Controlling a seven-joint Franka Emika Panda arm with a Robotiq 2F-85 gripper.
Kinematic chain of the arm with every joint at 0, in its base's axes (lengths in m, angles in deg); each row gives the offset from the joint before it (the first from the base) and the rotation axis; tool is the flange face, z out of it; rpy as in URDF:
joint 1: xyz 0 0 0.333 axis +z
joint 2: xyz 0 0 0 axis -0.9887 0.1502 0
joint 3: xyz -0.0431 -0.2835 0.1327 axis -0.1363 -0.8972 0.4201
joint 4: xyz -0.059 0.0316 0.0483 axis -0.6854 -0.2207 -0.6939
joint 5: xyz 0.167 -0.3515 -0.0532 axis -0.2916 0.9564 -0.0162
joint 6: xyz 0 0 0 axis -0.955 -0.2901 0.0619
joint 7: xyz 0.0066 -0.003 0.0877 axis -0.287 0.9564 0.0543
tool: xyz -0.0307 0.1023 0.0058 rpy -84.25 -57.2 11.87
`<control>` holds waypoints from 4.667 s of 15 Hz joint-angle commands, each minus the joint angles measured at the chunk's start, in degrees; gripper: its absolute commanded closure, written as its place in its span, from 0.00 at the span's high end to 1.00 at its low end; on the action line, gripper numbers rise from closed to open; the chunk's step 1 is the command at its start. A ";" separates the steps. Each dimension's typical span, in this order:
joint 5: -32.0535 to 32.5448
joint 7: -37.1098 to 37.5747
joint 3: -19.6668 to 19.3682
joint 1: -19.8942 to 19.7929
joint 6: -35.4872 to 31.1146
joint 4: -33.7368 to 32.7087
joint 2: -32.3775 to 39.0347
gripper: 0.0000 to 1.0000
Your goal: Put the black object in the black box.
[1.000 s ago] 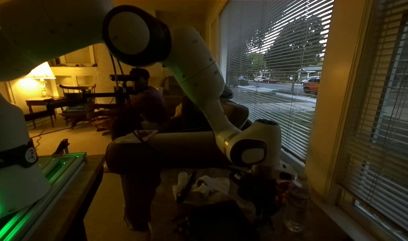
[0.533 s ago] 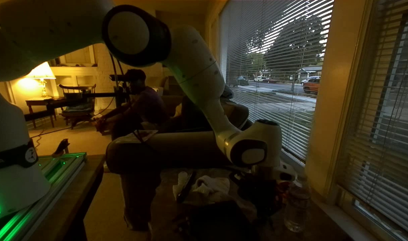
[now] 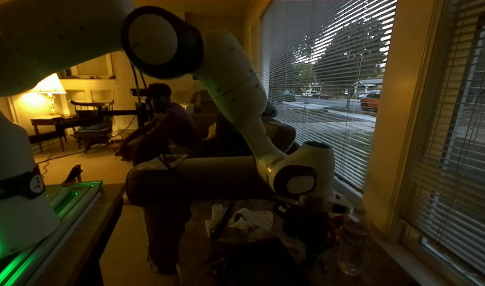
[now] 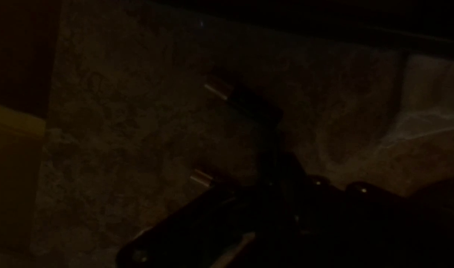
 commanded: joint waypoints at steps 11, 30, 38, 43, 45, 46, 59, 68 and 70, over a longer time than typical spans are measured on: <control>-2.76 -3.00 6.58 -2.88 8.27 14.07 -16.64 0.03; 0.69 -2.70 0.16 -1.08 10.79 37.89 -32.01 0.03; 4.47 -3.11 -0.71 -0.74 -8.16 42.96 -27.65 0.03; 4.58 -3.18 -0.39 -0.42 -14.58 41.35 -23.61 0.03; 4.25 -3.01 -0.14 -0.41 -15.48 40.25 -22.01 0.03; 4.30 -2.94 -0.22 -0.26 -16.24 39.78 -21.26 0.03; 3.47 -2.50 1.18 -0.91 -17.68 34.62 -18.46 0.58; 0.79 3.32 1.06 1.08 -4.44 34.31 -27.14 1.00; -0.35 6.36 0.87 1.67 0.83 33.60 -29.26 1.00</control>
